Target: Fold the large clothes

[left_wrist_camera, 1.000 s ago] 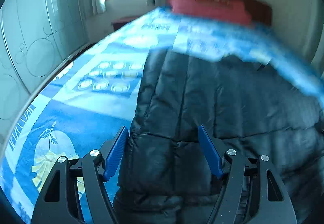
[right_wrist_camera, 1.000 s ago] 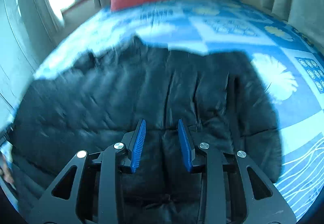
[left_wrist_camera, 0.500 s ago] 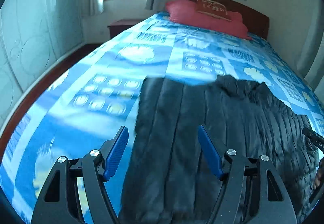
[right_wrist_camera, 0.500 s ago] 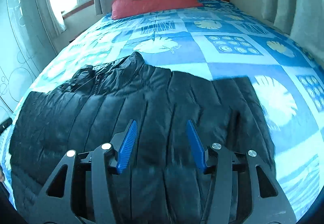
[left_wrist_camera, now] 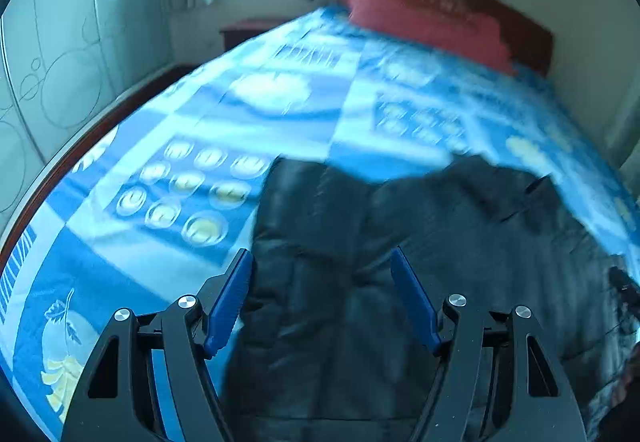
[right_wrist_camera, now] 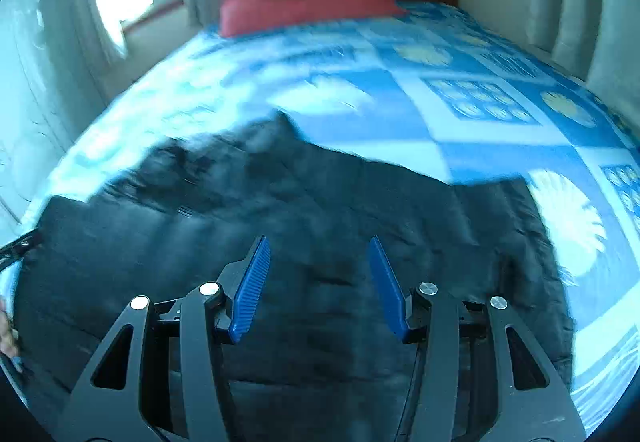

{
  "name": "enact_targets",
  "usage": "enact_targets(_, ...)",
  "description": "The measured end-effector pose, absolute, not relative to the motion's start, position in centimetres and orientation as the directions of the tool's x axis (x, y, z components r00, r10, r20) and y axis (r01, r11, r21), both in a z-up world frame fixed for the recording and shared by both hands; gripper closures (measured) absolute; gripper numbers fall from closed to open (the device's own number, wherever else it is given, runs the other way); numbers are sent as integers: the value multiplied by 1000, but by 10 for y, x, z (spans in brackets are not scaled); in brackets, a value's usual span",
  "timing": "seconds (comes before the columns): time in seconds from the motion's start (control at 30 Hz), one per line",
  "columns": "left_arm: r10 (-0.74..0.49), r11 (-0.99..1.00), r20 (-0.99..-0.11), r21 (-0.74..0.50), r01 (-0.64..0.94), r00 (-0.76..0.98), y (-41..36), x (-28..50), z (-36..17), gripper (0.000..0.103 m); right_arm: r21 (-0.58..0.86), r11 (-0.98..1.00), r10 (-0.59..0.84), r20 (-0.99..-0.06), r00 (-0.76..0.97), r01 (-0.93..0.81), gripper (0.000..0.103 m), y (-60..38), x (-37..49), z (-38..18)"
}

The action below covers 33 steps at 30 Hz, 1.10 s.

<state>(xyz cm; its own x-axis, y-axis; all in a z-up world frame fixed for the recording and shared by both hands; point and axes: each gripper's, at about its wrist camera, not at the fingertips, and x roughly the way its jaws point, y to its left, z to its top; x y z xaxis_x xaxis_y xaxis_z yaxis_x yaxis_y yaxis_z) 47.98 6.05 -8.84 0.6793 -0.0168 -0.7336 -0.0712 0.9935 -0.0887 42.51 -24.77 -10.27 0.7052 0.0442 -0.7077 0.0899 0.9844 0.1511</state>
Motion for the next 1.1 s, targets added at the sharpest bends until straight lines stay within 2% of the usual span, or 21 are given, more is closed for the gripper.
enact_targets(0.1, -1, 997, -733, -57, -59, 680, 46, 490, -94, 33, 135, 990, 76, -725, 685, 32, 52, -219, 439, -112)
enact_targets(0.23, 97, 992, -763, 19, -128, 639, 57, 506, -123, 31, 85, 996, 47, -762, 646, 28, 50, -207, 450, -139)
enact_targets(0.3, 64, 989, -760, -40, -144, 647, 70, 503, -127, 31, 96, 995, 58, -757, 651, 23, 50, -209, 450, -142)
enact_targets(0.4, 79, 983, -769, -47, -179, 635, 81, 495, -129, 31, 97, 995, 64, -755, 652, 16, 50, -209, 448, -143)
enact_targets(0.5, 1, 965, -787, -160, -206, 617, 102, 493, -136, 30, 109, 994, 69, -748, 660, 20, 49, -210, 445, -140)
enact_targets(0.6, 26, 967, -790, -135, -215, 612, 103, 489, -130, 30, 103, 994, 59, -732, 679, 24, 49, -212, 434, -132)
enact_targets(0.83, 34, 979, -777, -101, -178, 629, 114, 451, -104, 30, 101, 994, 36, -688, 725, 47, 47, -242, 366, -100)
enact_targets(1.1, -52, 987, -780, -137, -88, 624, 122, 331, -94, 30, 143, 981, 15, -738, 674, 134, 44, -291, 242, -90)
